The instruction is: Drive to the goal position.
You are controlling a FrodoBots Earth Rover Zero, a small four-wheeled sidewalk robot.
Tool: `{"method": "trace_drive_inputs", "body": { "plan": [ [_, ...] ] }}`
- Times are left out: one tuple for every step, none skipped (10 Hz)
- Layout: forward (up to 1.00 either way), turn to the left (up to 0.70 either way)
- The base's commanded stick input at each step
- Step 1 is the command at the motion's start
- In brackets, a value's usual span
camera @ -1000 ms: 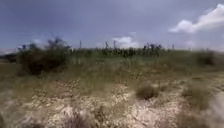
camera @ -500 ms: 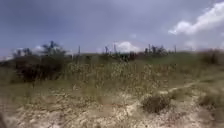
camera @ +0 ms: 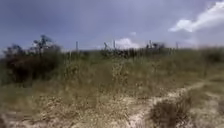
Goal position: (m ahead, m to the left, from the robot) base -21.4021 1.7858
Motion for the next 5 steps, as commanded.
{"method": "trace_drive_inputs", "body": {
  "plan": [
    [0.7, 0.0],
    [0.7, 0.0],
    [0.7, 0.0],
    [0.7, 0.0],
    [0.7, 0.0]
  ]
}}
